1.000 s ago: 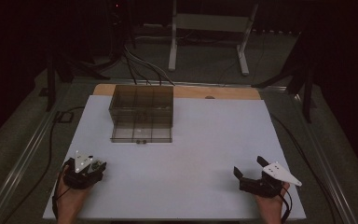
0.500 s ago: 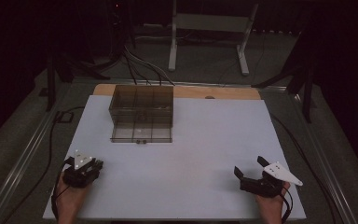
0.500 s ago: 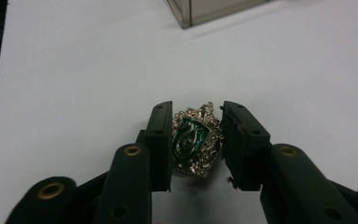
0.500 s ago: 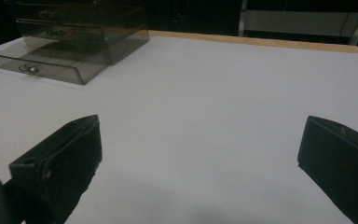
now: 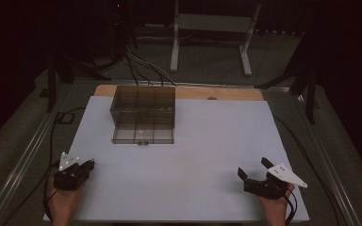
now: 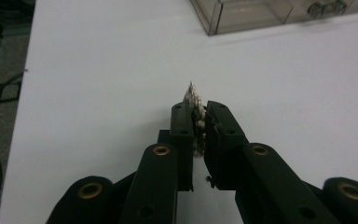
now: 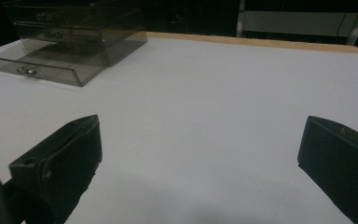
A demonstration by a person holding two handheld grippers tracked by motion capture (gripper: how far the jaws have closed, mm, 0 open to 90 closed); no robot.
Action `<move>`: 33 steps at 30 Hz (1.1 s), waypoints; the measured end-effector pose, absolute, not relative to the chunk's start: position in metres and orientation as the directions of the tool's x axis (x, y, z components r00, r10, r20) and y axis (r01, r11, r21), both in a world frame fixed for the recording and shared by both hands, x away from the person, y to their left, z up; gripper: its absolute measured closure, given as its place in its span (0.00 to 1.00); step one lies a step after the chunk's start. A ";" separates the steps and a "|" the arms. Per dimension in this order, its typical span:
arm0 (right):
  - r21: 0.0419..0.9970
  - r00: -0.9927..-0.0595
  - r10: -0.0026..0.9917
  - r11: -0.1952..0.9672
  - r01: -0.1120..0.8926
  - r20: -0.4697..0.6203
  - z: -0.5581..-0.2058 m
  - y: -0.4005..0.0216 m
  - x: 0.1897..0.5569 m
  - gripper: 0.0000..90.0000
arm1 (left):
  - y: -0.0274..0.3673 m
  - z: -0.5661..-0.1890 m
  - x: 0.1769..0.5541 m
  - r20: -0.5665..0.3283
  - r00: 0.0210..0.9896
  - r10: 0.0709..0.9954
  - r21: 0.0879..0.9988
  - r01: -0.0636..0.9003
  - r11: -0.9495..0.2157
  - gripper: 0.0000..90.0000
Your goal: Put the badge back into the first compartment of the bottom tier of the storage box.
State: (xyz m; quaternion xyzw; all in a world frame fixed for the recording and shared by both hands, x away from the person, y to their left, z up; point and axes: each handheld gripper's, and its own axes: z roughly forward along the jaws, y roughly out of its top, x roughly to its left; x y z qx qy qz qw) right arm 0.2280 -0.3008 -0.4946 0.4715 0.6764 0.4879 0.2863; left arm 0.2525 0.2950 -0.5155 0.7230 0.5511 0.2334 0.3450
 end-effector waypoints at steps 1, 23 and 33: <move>0.930 -0.391 0.918 0.080 0.358 0.072 -0.495 -0.301 0.228 0.00 | 0.295 -0.514 0.252 -0.035 0.278 0.960 0.755 0.637 -0.157 0.92; 0.929 -0.389 0.918 0.079 0.361 0.074 -0.495 -0.301 0.228 0.00 | 0.300 -0.513 0.246 -0.058 0.263 0.963 0.751 0.647 -0.132 0.98; 0.930 -0.389 0.918 0.075 0.360 0.077 -0.495 -0.301 0.227 0.00 | 0.293 -0.509 0.248 -0.033 0.268 0.963 0.747 0.647 -0.155 0.99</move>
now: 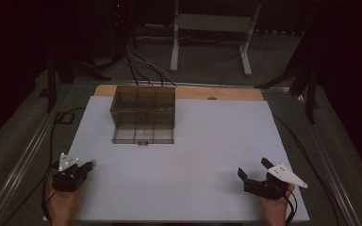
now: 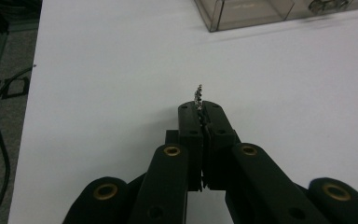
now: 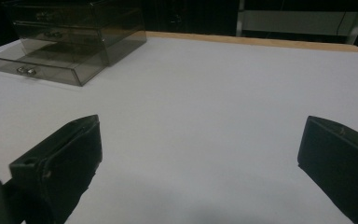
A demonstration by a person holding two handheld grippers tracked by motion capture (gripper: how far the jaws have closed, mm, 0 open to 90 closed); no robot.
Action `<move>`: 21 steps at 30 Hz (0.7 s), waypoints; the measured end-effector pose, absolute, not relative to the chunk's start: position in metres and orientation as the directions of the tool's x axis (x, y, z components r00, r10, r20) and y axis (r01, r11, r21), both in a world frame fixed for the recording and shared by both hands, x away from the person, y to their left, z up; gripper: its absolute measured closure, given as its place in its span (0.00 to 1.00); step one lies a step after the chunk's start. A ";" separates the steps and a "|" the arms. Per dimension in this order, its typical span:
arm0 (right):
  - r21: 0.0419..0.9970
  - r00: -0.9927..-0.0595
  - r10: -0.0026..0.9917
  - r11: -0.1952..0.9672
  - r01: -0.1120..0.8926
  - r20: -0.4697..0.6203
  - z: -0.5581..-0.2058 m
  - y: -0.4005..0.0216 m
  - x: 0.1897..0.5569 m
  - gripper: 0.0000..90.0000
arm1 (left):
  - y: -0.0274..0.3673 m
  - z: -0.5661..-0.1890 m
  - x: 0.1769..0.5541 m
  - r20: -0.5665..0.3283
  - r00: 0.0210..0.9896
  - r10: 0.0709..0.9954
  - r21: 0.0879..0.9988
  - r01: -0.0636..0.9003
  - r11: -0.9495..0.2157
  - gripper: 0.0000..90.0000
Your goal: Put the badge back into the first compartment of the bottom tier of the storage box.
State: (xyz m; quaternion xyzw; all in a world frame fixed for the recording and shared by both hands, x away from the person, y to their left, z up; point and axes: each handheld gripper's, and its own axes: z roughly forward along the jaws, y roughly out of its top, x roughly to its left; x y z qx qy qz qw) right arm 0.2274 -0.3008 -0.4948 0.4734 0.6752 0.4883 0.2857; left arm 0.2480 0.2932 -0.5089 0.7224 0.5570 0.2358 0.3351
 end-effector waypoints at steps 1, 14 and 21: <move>0.930 -0.388 0.918 0.073 0.359 0.077 -0.495 -0.301 0.227 0.00 | 0.293 -0.508 0.248 -0.035 0.270 0.962 0.749 0.644 -0.153 0.99; 0.932 -0.373 0.924 0.058 0.357 0.086 -0.495 -0.304 0.226 0.00 | 0.287 -0.492 0.248 -0.070 0.285 0.956 0.794 0.596 -0.120 0.99; 0.933 -0.370 0.925 0.054 0.356 0.088 -0.495 -0.305 0.225 0.00 | 0.287 -0.483 0.250 -0.089 0.292 0.952 0.817 0.568 -0.098 0.99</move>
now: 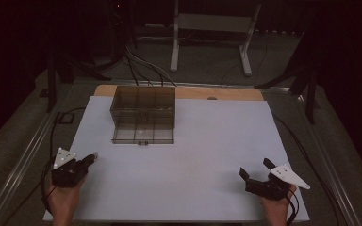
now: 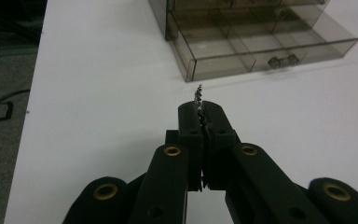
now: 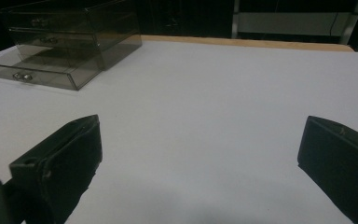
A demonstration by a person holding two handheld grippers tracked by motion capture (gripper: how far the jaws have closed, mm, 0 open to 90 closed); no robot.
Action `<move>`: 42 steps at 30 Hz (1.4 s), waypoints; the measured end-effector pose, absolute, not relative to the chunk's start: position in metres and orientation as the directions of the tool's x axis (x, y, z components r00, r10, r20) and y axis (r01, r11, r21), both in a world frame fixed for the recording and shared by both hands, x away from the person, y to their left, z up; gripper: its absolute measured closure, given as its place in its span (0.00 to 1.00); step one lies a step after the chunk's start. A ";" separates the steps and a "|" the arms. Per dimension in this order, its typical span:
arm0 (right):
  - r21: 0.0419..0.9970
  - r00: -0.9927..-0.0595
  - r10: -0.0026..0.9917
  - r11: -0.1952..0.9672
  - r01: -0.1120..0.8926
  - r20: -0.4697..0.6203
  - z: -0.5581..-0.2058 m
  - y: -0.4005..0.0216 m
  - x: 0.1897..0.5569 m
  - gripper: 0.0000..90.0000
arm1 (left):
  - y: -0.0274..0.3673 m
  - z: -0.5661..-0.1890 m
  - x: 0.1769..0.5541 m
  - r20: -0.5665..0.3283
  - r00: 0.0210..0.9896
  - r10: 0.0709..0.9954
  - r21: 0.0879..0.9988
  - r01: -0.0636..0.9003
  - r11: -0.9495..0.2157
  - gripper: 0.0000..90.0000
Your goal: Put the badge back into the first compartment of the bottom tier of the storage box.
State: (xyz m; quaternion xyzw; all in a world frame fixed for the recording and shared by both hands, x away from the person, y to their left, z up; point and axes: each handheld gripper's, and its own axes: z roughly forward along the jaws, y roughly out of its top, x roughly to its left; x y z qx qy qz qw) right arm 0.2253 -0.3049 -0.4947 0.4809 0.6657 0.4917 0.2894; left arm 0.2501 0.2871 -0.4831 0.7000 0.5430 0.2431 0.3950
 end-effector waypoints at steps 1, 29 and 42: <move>0.933 -0.369 0.925 0.053 0.356 0.088 -0.495 -0.305 0.225 0.00 | 0.287 -0.482 0.250 -0.091 0.291 0.952 0.822 0.562 -0.094 0.99; 0.934 -0.360 0.929 0.049 0.353 0.087 -0.494 -0.306 0.224 0.00 | 0.279 -0.467 0.267 -0.130 0.310 0.942 0.859 0.510 -0.049 0.99; 0.934 -0.358 0.929 0.048 0.353 0.088 -0.495 -0.305 0.224 0.00 | 0.274 -0.463 0.277 -0.123 0.323 0.938 0.860 0.506 -0.061 0.99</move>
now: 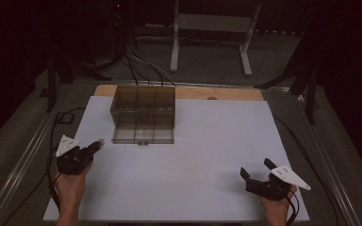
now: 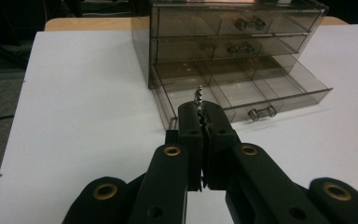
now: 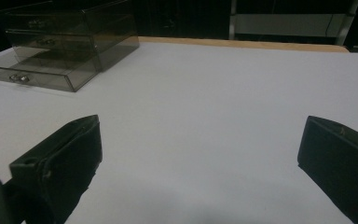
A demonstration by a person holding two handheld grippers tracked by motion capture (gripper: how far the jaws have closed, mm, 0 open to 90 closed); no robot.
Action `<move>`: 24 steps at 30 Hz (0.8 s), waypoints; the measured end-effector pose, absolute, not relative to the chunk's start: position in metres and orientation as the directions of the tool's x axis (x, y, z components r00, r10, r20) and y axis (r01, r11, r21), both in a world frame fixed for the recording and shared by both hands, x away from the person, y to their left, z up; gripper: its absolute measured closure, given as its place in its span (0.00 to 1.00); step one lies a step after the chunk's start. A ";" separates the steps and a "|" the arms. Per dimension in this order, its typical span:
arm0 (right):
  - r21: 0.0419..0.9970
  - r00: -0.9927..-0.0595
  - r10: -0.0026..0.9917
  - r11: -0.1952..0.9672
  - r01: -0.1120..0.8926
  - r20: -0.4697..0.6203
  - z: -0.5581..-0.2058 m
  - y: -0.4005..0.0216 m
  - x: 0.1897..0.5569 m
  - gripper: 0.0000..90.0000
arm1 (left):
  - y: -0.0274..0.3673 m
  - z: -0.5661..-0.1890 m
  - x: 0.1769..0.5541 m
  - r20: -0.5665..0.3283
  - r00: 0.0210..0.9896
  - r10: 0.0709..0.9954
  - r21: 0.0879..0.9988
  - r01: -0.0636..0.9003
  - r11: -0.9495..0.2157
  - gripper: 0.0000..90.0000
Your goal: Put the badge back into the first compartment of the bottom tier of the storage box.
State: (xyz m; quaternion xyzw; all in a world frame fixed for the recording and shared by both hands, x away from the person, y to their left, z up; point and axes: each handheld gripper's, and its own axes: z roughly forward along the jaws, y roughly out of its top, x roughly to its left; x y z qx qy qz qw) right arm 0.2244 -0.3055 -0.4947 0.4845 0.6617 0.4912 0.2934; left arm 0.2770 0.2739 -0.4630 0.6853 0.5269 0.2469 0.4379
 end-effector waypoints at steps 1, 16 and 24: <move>0.934 -0.358 0.930 0.048 0.353 0.088 -0.495 -0.306 0.224 0.00 | 0.273 -0.462 0.279 -0.124 0.324 0.938 0.863 0.502 -0.059 0.99; 0.935 -0.354 0.931 0.042 0.351 0.091 -0.494 -0.307 0.224 0.00 | 0.272 -0.463 0.285 -0.145 0.321 0.936 0.867 0.497 -0.036 0.99; 0.935 -0.354 0.931 0.043 0.352 0.091 -0.495 -0.307 0.224 0.00 | 0.270 -0.465 0.290 -0.148 0.311 0.939 0.868 0.495 -0.028 0.99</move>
